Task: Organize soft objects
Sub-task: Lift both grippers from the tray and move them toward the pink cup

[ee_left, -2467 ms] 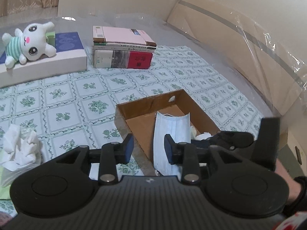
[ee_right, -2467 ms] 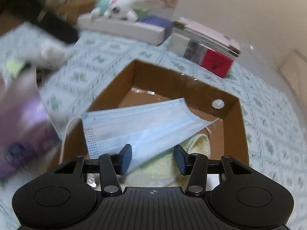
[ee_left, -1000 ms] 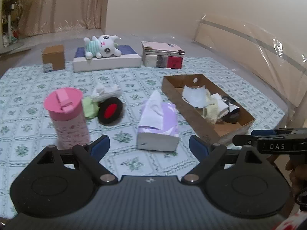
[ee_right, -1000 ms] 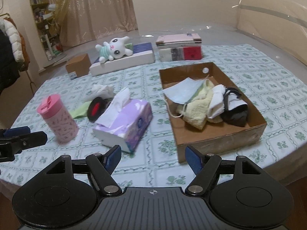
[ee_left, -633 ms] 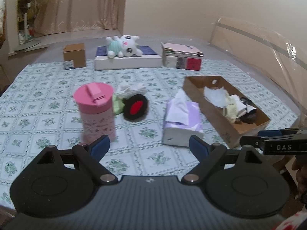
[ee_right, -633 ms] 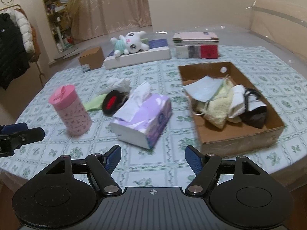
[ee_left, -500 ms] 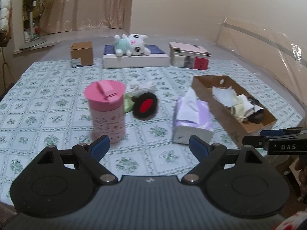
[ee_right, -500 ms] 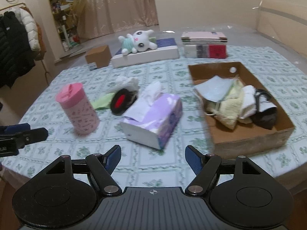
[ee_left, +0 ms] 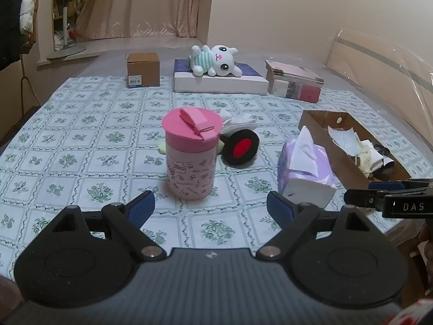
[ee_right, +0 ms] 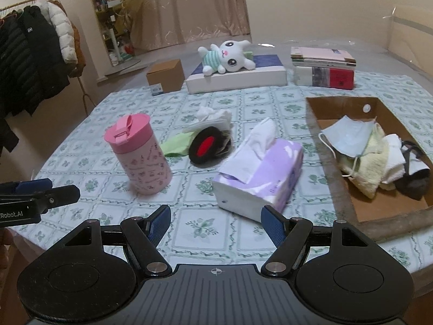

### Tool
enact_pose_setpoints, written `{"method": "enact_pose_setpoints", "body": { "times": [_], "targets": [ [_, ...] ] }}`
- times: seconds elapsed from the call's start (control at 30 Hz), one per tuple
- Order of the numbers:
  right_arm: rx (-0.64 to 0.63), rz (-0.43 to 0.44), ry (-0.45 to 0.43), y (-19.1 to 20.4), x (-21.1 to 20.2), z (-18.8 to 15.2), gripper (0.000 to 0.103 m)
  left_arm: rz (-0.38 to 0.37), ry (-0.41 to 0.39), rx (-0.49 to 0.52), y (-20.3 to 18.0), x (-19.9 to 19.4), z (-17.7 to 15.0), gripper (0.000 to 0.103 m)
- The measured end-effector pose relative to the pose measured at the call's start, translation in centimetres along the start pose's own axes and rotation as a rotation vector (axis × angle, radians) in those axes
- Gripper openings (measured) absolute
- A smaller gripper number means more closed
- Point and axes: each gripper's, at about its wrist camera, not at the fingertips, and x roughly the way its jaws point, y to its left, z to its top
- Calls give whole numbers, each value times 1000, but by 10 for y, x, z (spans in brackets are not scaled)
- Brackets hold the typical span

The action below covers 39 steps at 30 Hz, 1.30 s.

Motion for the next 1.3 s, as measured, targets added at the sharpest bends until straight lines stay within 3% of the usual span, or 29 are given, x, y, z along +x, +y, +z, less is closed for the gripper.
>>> {"method": "enact_pose_setpoints", "body": {
  "times": [0.9, 1.3],
  "targets": [
    [9, 13, 0, 10, 33, 11, 73, -19, 18, -21, 28, 22, 1, 88],
    [-25, 21, -19, 3, 58, 32, 73, -54, 0, 21, 64, 36, 41, 88]
  ]
}}
